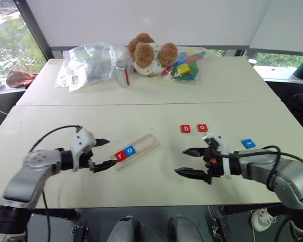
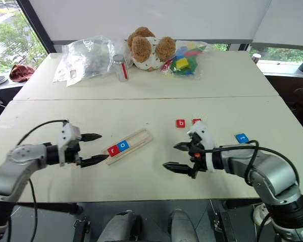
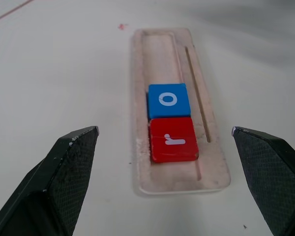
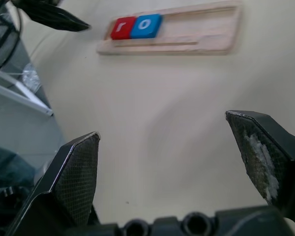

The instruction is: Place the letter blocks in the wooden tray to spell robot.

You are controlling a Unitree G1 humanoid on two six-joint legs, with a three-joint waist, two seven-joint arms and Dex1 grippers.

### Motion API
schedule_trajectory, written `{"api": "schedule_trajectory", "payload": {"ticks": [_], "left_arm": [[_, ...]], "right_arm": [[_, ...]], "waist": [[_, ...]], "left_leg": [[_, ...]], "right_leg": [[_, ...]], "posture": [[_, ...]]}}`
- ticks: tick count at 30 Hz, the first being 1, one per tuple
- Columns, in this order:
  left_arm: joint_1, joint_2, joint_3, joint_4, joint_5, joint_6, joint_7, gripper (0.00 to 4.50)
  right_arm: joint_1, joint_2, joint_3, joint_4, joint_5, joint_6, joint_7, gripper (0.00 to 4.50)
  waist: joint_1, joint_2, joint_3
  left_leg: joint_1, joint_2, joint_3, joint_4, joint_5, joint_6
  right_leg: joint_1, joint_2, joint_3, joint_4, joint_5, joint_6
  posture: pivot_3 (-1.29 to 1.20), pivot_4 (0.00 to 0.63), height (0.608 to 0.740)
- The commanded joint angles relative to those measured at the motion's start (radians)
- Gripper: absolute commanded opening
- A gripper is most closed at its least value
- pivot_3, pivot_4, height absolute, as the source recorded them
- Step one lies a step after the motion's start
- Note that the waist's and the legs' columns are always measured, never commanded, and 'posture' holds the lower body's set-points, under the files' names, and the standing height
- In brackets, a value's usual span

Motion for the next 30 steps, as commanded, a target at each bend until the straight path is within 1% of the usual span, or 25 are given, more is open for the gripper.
{"api": "schedule_trajectory", "payload": {"ticks": [1, 7, 10, 16, 24, 26, 28, 29, 30], "left_arm": [[-0.004, -0.02, -0.021, 0.028, 0.051, -0.083, 0.016, 4.5], [-0.006, -0.056, -0.039, 0.11, 0.101, -0.17, 0.033, 4.5], [-0.008, -0.065, -0.073, 0.143, 0.131, -0.203, 0.022, 4.5], [0.031, -0.072, -0.12, 0.134, 0.143, -0.2, -0.006, 4.5], [0.032, -0.077, -0.106, 0.169, 0.132, -0.187, -0.004, 4.5], [0.027, -0.077, -0.108, 0.179, 0.128, -0.192, -0.012, 3.96], [0.02, -0.077, -0.107, 0.188, 0.127, -0.195, -0.018, 3.18], [0.013, -0.078, -0.106, 0.193, 0.127, -0.195, -0.021, 3.09], [0.003, -0.079, -0.105, 0.198, 0.126, -0.193, -0.023, 3.09]], "right_arm": [[-0.003, -0.009, 0.004, -0.03, -0.008, -0.006, -0.009, 4.45], [0.009, -0.013, 0.002, -0.028, -0.011, -0.013, -0.009, 4.45], [0.005, -0.013, -0.001, -0.016, -0.018, -0.02, -0.009, 4.45], [0.02, -0.013, -0.013, -0.019, -0.025, -0.025, -0.018, 4.45], [0.039, -0.018, -0.024, -0.023, -0.027, -0.029, -0.023, 4.45], [0.041, -0.019, -0.026, -0.022, -0.026, -0.029, -0.024, 4.5], [0.043, -0.022, -0.032, -0.021, -0.024, -0.027, -0.023, 4.5], [0.044, -0.024, -0.035, -0.021, -0.024, -0.027, -0.023, 4.5], [0.048, -0.027, -0.04, -0.02, -0.027, -0.027, -0.026, 4.5]], "waist": [[0.0, 0.0, 0.0], [0.0, 0.0, 0.0], [0.001, 0.0, 0.0], [0.0, 0.0, -0.001], [0.0, 0.001, -0.002], [0.0, 0.001, -0.002], [-0.001, 0.001, -0.002], [-0.001, 0.001, -0.002], [-0.001, 0.001, -0.002]], "left_leg": [[0.0, 0.0, 0.0, 0.0, 0.0, 0.0], [0.0, 0.0, 0.0, 0.001, 0.0, 0.0], [0.0, 0.0, 0.0, 0.001, 0.0, 0.0], [0.001, 0.0, 0.0, 0.002, 0.0, 0.0], [0.001, 0.0, 0.0, 0.001, 0.0, 0.0], [0.001, 0.0, 0.0, 0.001, 0.0, 0.0], [0.002, 0.0, 0.0, 0.001, 0.0, 0.0], [0.002, 0.0, 0.0, 0.002, 0.0, 0.0], [0.003, 0.0, 0.0, 0.002, 0.0, 0.0]], "right_leg": [[0.0, 0.0, 0.0, 0.0, 0.0, 0.0], [0.0, 0.0, 0.0, 0.001, 0.0, 0.0], [0.0, 0.0, 0.0, 0.001, 0.0, 0.0], [0.001, 0.0, 0.0, 0.001, 0.0, 0.0], [0.002, 0.0, 0.0, 0.001, 0.0, 0.0], [0.002, 0.0, 0.0, 0.001, 0.0, 0.0], [0.002, 0.0, 0.0, 0.001, 0.0, 0.0], [0.002, 0.0, 0.0, 0.001, 0.0, 0.0], [0.003, 0.0, 0.0, 0.001, 0.0, 0.0]], "posture": [[0.0, 0.15, 0.74], [0.0, 0.15, 0.74], [0.0, 0.15, 0.74], [0.0, 0.15, 0.74], [0.0, 0.15, 0.74], [0.0, 0.15, 0.74], [0.0, 0.15, 0.74], [0.0, 0.15, 0.74], [0.0, 0.15, 0.74]]}}
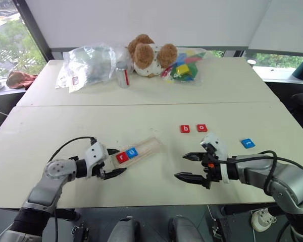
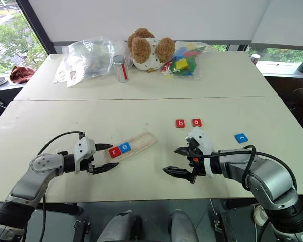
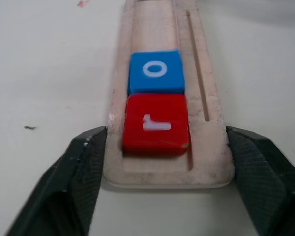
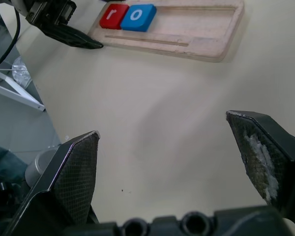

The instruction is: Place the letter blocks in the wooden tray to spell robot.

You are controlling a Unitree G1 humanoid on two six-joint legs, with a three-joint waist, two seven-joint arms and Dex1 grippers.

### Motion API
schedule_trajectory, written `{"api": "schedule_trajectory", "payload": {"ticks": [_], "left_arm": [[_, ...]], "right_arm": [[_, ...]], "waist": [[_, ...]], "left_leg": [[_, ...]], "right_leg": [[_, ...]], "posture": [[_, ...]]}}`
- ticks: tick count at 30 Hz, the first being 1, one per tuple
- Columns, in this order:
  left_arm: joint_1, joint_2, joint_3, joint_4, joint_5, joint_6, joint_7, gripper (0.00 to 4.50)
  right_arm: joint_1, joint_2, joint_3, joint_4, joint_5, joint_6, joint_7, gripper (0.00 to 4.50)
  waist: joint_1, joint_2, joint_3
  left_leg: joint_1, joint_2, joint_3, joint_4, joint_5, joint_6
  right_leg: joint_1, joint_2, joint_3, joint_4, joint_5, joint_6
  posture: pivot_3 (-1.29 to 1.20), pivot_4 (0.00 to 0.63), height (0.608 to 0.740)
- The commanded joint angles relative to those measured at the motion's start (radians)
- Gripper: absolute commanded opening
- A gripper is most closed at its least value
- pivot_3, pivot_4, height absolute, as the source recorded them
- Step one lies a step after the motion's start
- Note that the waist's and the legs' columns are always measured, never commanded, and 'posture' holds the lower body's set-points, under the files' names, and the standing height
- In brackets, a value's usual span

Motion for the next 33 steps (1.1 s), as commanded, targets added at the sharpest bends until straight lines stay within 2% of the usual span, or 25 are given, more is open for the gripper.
{"api": "schedule_trajectory", "payload": {"ticks": [1, 4, 8, 13, 17, 20, 21, 23, 24, 28, 33], "left_arm": [[-0.008, -0.001, -0.017, 0.044, 0.009, 0.023, -0.013, 3.09], [-0.063, 0.002, -0.024, 0.047, -0.01, 0.042, -0.06, 3.09], [-0.226, -0.012, -0.103, 0.148, 0.03, -0.015, -0.178, 3.09], [-0.464, -0.116, -0.235, 0.449, 0.135, -0.222, -0.311, 3.09], [-0.608, -0.221, -0.264, 0.713, 0.19, -0.34, -0.324, 3.09], [-0.657, -0.265, -0.256, 0.824, 0.208, -0.394, -0.327, 3.09], [-0.663, -0.272, -0.249, 0.843, 0.203, -0.401, -0.34, 3.09], [-0.667, -0.28, -0.238, 0.863, 0.193, -0.404, -0.363, 4.13], [-0.669, -0.283, -0.233, 0.87, 0.192, -0.406, -0.368, 4.48], [-0.653, -0.289, -0.211, 0.85, 0.19, -0.408, -0.342, 4.48], [-0.597, -0.226, -0.166, 0.709, 0.156, -0.363, -0.358, 4.48]], "right_arm": [[0.006, -0.021, -0.039, -0.019, -0.006, -0.014, -0.004, 4.5], [0.023, -0.022, -0.084, -0.002, -0.017, -0.021, -0.028, 4.5], [0.025, 0.01, -0.168, 0.063, -0.068, -0.059, -0.113, 4.5], [0.002, 0.082, -0.206, 0.111, -0.148, -0.065, -0.266, 4.5], [-0.011, 0.147, -0.202, 0.089, -0.201, -0.04, -0.381, 4.5], [-0.017, 0.197, -0.204, 0.052, -0.209, -0.003, -0.446, 4.5], [-0.024, 0.224, -0.205, 0.037, -0.205, 0.013, -0.469, 4.5], [-0.046, 0.276, -0.195, 0.014, -0.203, 0.042, -0.512, 4.5], [-0.055, 0.293, -0.191, 0.007, -0.204, 0.053, -0.525, 4.5], [-0.129, 0.391, -0.134, 0.038, -0.235, 0.08, -0.595, 4.5], [-0.205, 0.465, -0.038, 0.179, -0.312, 0.042, -0.625, 4.5]], "waist": [[0.0, 0.0, 0.0], [0.003, 0.0, 0.0], [0.007, 0.0, 0.0], [0.003, 0.0, 0.0], [0.003, 0.0, 0.0], [0.003, -0.001, 0.0], [0.004, -0.001, 0.0], [0.002, -0.001, 0.0], [0.002, -0.001, 0.0], [0.0, 0.0, 0.0], [-0.002, -0.001, 0.0]], "left_leg": [[0.001, 0.0, 0.0, 0.0, 0.0, 0.0], [0.001, 0.0, 0.0, 0.0, 0.0, 0.0], [0.0, 0.0, -0.001, 0.003, 0.0, 0.0], [-0.001, -0.001, 0.0, 0.002, 0.0, 0.0], [-0.005, -0.001, 0.0, 0.003, 0.001, 0.0], [-0.005, -0.001, 0.001, 0.003, 0.001, 0.0], [-0.005, -0.002, 0.001, 0.004, 0.001, 0.001], [-0.005, -0.002, 0.001, 0.005, 0.001, 0.001], [-0.005, -0.002, 0.001, 0.005, 0.001, 0.001], [-0.005, -0.002, 0.001, 0.005, 0.001, 0.001], [-0.005, -0.002, 0.0, 0.005, 0.001, 0.001]], "right_leg": [[0.001, 0.0, 0.0, 0.0, 0.0, 0.0], [0.001, 0.0, 0.0, 0.0, 0.0, 0.0], [0.002, 0.0, -0.001, 0.0, 0.0, 0.0], [0.001, 0.0, -0.001, 0.0, 0.0, 0.0], [-0.004, 0.003, -0.001, 0.002, 0.0, 0.001], [-0.004, 0.003, -0.001, 0.002, 0.0, 0.001], [-0.004, 0.004, -0.001, 0.002, 0.0, 0.001], [-0.003, 0.004, -0.001, 0.003, 0.0, 0.001], [-0.003, 0.004, -0.001, 0.003, 0.0, 0.001], [-0.003, 0.005, -0.002, 0.003, 0.0, 0.001], [-0.003, 0.005, -0.002, 0.004, 0.0, 0.001]], "posture": [[0.0, 0.15, 0.74], [0.0, 0.15, 0.74], [0.0, 0.15, 0.74], [0.0, 0.15, 0.74], [0.0, 0.15, 0.74], [0.0, 0.15, 0.74], [0.0, 0.15, 0.74], [0.0, 0.15, 0.74], [0.0, 0.15, 0.74], [0.0, 0.15, 0.74], [0.0, 0.15, 0.74]]}}
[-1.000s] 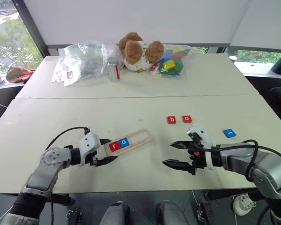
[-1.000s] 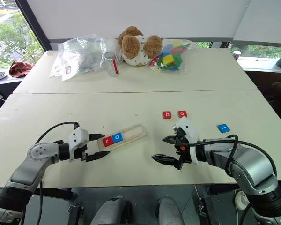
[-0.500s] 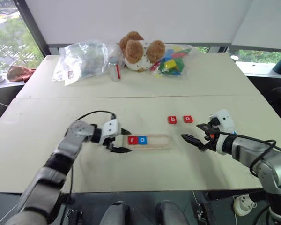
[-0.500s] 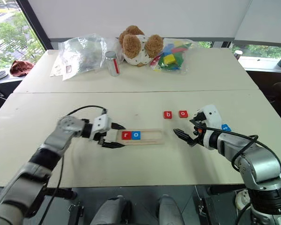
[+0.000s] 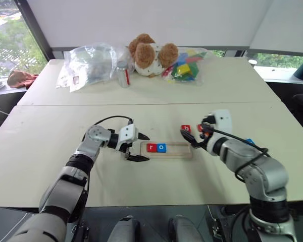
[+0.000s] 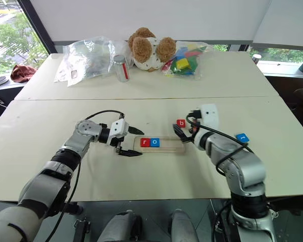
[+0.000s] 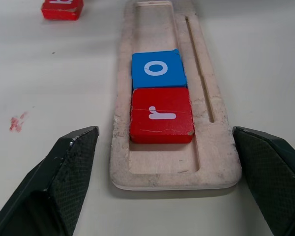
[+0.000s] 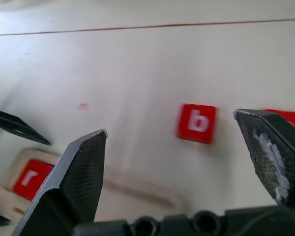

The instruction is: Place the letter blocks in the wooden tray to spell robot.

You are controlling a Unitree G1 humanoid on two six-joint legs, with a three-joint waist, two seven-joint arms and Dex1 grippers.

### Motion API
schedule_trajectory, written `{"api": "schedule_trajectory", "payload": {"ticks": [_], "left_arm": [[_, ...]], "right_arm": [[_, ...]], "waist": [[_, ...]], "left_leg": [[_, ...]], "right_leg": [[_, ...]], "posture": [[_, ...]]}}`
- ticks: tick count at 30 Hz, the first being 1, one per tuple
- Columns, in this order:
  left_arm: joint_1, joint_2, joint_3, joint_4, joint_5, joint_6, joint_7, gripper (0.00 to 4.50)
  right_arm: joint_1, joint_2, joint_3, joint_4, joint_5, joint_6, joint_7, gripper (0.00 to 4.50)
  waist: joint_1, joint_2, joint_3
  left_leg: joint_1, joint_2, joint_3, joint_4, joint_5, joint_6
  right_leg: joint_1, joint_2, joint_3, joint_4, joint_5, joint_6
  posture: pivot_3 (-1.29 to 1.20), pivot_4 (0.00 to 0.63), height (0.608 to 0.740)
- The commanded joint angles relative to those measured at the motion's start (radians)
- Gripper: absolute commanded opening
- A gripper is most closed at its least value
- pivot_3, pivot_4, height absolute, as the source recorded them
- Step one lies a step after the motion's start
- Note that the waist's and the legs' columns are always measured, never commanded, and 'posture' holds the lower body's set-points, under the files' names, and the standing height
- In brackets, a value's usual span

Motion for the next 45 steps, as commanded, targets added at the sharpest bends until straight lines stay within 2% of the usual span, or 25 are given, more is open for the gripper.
{"api": "schedule_trajectory", "payload": {"ticks": [1, 5, 11, 15, 20, 21, 22, 25, 27, 30, 32, 37, 41, 45], "left_arm": [[0.044, 0.071, 0.034, -0.124, -0.019, 0.046, -0.014, 4.48], [0.116, 0.194, 0.075, -0.344, -0.068, 0.173, -0.04, 4.48], [0.236, 0.368, 0.18, -0.691, -0.165, 0.438, -0.002, 4.48], [0.295, 0.407, 0.24, -0.841, -0.215, 0.571, 0.077, 4.48], [0.352, 0.414, 0.279, -0.944, -0.233, 0.649, 0.166, 4.48], [0.361, 0.415, 0.286, -0.959, -0.236, 0.659, 0.18, 4.5], [0.367, 0.417, 0.29, -0.97, -0.238, 0.668, 0.191, 4.5], [0.378, 0.42, 0.297, -1.004, -0.248, 0.686, 0.216, 4.5], [0.375, 0.418, 0.294, -1.018, -0.255, 0.695, 0.225, 4.5], [0.358, 0.407, 0.278, -1.017, -0.259, 0.696, 0.231, 4.5], [0.343, 0.397, 0.253, -1.004, -0.251, 0.683, 0.226, 4.5], [0.311, 0.366, 0.192, -0.999, -0.253, 0.674, 0.199, 4.5], [0.275, 0.339, 0.158, -0.958, -0.242, 0.657, 0.191, 4.5], [0.229, 0.308, 0.124, -0.909, -0.237, 0.638, 0.173, 4.5]], "right_arm": [[-0.048, 0.027, 0.04, 0.092, -0.06, -0.032, -0.02, 4.5], [-0.088, 0.044, 0.061, 0.192, -0.113, -0.045, -0.033, 4.5], [-0.133, 0.097, 0.05, 0.307, -0.133, -0.091, -0.016, 4.5], [-0.159, 0.13, 0.049, 0.35, -0.141, -0.098, -0.013, 4.5], [-0.185, 0.151, 0.048, 0.435, -0.186, -0.098, -0.044, 4.5], [-0.189, 0.151, 0.05, 0.447, -0.196, -0.097, -0.049, 3.96], [-0.191, 0.149, 0.052, 0.454, -0.204, -0.098, -0.052, 3.66], [-0.195, 0.152, 0.056, 0.464, -0.227, -0.102, -0.06, 2.26], [-0.199, 0.161, 0.05, 0.469, -0.235, -0.101, -0.063, 1.16], [-0.204, 0.164, 0.03, 0.462, -0.245, -0.116, -0.07, 1.13], [-0.19, 0.143, 0.001, 0.387, -0.25, -0.107, -0.08, 1.13], [-0.05, 0.121, -0.111, -0.023, -0.27, 0.148, -0.16, 1.13], [0.056, 0.22, -0.178, -0.265, -0.307, 0.355, -0.223, 1.13], [0.091, 0.34, -0.218, -0.276, -0.351, 0.391, -0.271, 1.13]], "waist": [[-0.005, 0.0, 0.0], [-0.028, 0.0, 0.0], [-0.03, 0.0, 0.0], [-0.027, 0.0, 0.0], [-0.029, 0.0, 0.0], [-0.029, 0.0, 0.0], [-0.029, 0.0, 0.0], [-0.03, 0.0, 0.0], [-0.03, 0.0, 0.0], [-0.03, 0.0, 0.0], [-0.029, 0.0, 0.0], [-0.018, 0.001, 0.0], [-0.025, 0.0, 0.0], [-0.03, 0.0, 0.0]], "left_leg": [[0.0, 0.0, 0.0, 0.0, 0.0, 0.0], [-0.001, 0.001, 0.0, -0.001, 0.0, 0.0], [-0.001, 0.002, -0.001, -0.002, 0.0, -0.001], [0.0, 0.002, -0.001, -0.002, 0.0, -0.001], [0.0, 0.002, 0.0, -0.002, 0.0, -0.001], [0.0, 0.002, 0.0, -0.002, 0.001, -0.001], [0.001, 0.002, 0.0, -0.002, 0.001, -0.001], [0.002, 0.002, 0.0, -0.002, 0.001, -0.002], [0.002, 0.002, 0.0, -0.002, 0.001, -0.002], [0.002, 0.002, 0.0, -0.002, 0.001, -0.002], [0.002, 0.002, 0.0, -0.002, 0.001, -0.002], [-0.002, 0.001, -0.002, -0.002, 0.001, -0.002], [-0.008, 0.001, -0.002, -0.002, 0.003, -0.006], [-0.006, 0.001, 0.0, -0.002, 0.002, -0.003]], "right_leg": [[0.0, 0.0, 0.0, 0.0, 0.0, 0.0], [-0.002, -0.001, 0.001, 0.0, 0.0, 0.0], [-0.003, 0.0, 0.001, 0.001, 0.0, 0.0], [-0.002, -0.001, 0.001, 0.001, 0.0, 0.0], [-0.002, -0.001, 0.001, 0.001, 0.0, 0.0], [-0.002, -0.001, 0.001, 0.001, 0.0, 0.0], [-0.001, -0.001, 0.001, 0.001, 0.0, 0.0], [-0.001, -0.001, 0.001, 0.002, 0.0, 0.0], [-0.001, -0.001, 0.001, 0.002, 0.0, 0.0], [0.0, -0.001, 0.001, 0.002, 0.0, 0.0], [0.0, -0.001, 0.001, 0.002, 0.0, 0.0], [-0.004, -0.001, 0.001, 0.002, 0.0, 0.0], [-0.008, -0.001, 0.001, 0.003, 0.0, 0.0], [-0.008, 0.0, 0.002, 0.003, 0.0, 0.0]], "posture": [[0.0, 0.15, 0.74], [0.0, 0.15, 0.74], [0.0, 0.15, 0.74], [0.0, 0.15, 0.74], [0.0, 0.15, 0.74], [0.0, 0.15, 0.74], [0.0, 0.15, 0.74], [0.0, 0.15, 0.74], [0.0, 0.15, 0.74], [0.0, 0.15, 0.74], [0.0, 0.15, 0.74], [0.0, 0.15, 0.74], [0.0, 0.15, 0.74], [0.0, 0.15, 0.74]]}}
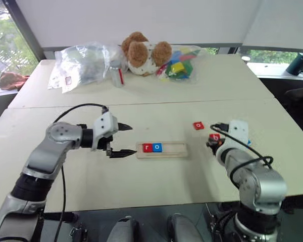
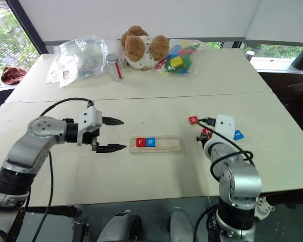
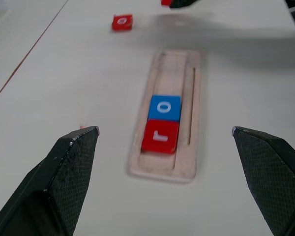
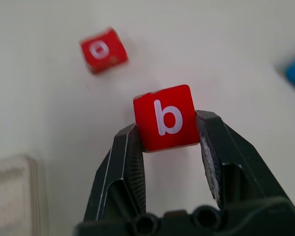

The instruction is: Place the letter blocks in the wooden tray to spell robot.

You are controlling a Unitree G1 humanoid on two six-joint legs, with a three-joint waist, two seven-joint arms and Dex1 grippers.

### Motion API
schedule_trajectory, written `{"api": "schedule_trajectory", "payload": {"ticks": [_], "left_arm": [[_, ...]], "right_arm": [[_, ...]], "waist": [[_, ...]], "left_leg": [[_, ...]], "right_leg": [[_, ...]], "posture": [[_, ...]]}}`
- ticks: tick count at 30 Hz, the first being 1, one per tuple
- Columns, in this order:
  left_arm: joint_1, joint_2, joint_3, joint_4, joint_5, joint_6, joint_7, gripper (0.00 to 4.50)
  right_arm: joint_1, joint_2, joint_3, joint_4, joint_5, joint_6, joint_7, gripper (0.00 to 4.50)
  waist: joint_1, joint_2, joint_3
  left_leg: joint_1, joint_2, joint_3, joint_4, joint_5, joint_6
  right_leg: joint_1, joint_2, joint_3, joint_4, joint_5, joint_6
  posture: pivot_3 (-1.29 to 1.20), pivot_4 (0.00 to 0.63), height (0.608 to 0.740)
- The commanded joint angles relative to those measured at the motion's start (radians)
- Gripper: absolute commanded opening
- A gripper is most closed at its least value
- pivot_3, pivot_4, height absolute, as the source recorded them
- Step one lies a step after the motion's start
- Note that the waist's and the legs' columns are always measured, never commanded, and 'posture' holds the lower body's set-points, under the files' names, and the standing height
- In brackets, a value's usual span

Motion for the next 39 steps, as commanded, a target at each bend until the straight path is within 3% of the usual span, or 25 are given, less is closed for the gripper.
{"api": "schedule_trajectory", "payload": {"ticks": [1, 3, 4, 9, 12, 17, 21, 23, 27, 32, 39], "left_arm": [[-0.032, -0.008, -0.015, 0.021, 0.003, -0.032, -0.018, 4.5], [-0.045, -0.013, -0.021, 0.041, 0.006, -0.041, -0.024, 4.5], [-0.05, -0.015, -0.023, 0.049, 0.008, -0.045, -0.026, 4.5], [-0.058, -0.018, -0.026, 0.06, 0.009, -0.053, -0.032, 4.5], [-0.052, -0.01, -0.02, 0.063, 0.009, -0.053, -0.038, 4.5], [-0.07, 0.02, -0.003, 0.103, 0.009, -0.054, -0.063, 4.5], [-0.08, 0.055, 0.009, 0.096, -0.032, -0.015, -0.118, 4.5], [-0.076, 0.072, 0.008, 0.068, -0.05, 0.006, -0.144, 4.5], [-0.065, 0.083, -0.012, 0.019, -0.045, 0.009, -0.146, 4.5], [-0.042, 0.08, -0.018, -0.006, -0.03, 0.015, -0.12, 4.5], [0.001, 0.078, -0.01, -0.03, -0.029, 0.036, -0.073, 4.5]], "right_arm": [[-0.005, 0.064, -0.037, -0.021, -0.036, 0.007, -0.035, 1.13], [-0.004, 0.102, -0.064, 0.007, -0.051, -0.011, -0.047, 1.13], [-0.004, 0.114, -0.073, 0.017, -0.056, -0.016, -0.049, 2.18], [0.012, 0.123, -0.082, 0.033, -0.053, -0.008, -0.027, 4.46], [0.01, 0.059, -0.076, -0.012, -0.043, -0.031, 0.014, 4.46], [-0.003, -0.238, -0.029, -0.063, 0.012, -0.127, 0.197, 4.46], [0.034, -0.507, -0.032, 0.044, 0.166, -0.334, 0.57, 4.46], [0.11, -0.658, -0.043, 0.14, 0.233, -0.513, 0.845, 4.46], [0.214, -0.878, 0.038, 0.517, 0.109, -1.07, 1.156, 4.46], [0.078, -0.916, 0.128, 0.878, 0.071, -1.36, 1.32, 4.46], [-0.078, -0.871, 0.222, 1.121, 0.029, -1.513, 1.415, 4.46]], "waist": [[0.001, 0.0, 0.0], [0.002, 0.0, 0.0], [0.002, 0.0, 0.0], [0.008, 0.0, 0.0], [0.008, 0.0, 0.0], [0.005, 0.001, 0.0], [0.002, 0.0, 0.001], [0.003, 0.0, 0.001], [0.009, -0.002, 0.002], [-0.001, -0.002, 0.003], [0.007, -0.002, 0.003]], "left_leg": [[0.001, 0.0, 0.0, 0.0, 0.0, 0.0], [0.002, 0.0, 0.0, 0.0, 0.0, 0.0], [0.002, 0.0, 0.0, 0.0, 0.0, 0.0], [0.003, 0.0, 0.0, 0.0, 0.0, 0.0], [0.005, 0.0, 0.0, 0.0, 0.0, 0.0], [0.005, -0.001, 0.0, 0.0, 0.0, 0.0], [0.006, 0.001, 0.0, -0.001, 0.0, 0.0], [0.007, 0.001, -0.001, -0.001, -0.001, 0.002], [0.009, 0.001, 0.0, -0.001, -0.002, 0.004], [0.017, 0.0, 0.003, 0.001, -0.003, 0.005], [0.018, 0.003, 0.001, -0.001, -0.003, 0.004]], "right_leg": [[0.0, 0.0, 0.0, 0.001, 0.0, 0.0], [0.0, 0.001, 0.0, 0.003, 0.0, 0.0], [0.001, 0.001, 0.0, 0.003, 0.0, 0.0], [0.002, 0.002, -0.001, 0.002, 0.0, 0.0], [0.005, 0.002, -0.001, 0.0, 0.0, 0.0], [0.005, 0.002, -0.001, -0.001, 0.0, 0.0], [0.006, 0.004, -0.001, -0.001, 0.0, 0.0], [0.008, 0.005, -0.001, -0.003, 0.0, 0.0], [0.013, 0.004, -0.001, -0.006, -0.001, 0.001], [0.02, 0.002, 0.001, -0.006, -0.001, 0.002], [0.019, 0.003, 0.002, -0.004, -0.001, 0.001]], "posture": [[0.0, 0.15, 0.74], [0.0, 0.15, 0.74], [0.0, 0.15, 0.74], [0.0, 0.15, 0.74], [0.0, 0.15, 0.74], [0.0, 0.15, 0.74], [0.0, 0.15, 0.74], [0.0, 0.15, 0.74], [0.0, 0.15, 0.74], [0.0, 0.15, 0.74], [0.0, 0.15, 0.74]]}}
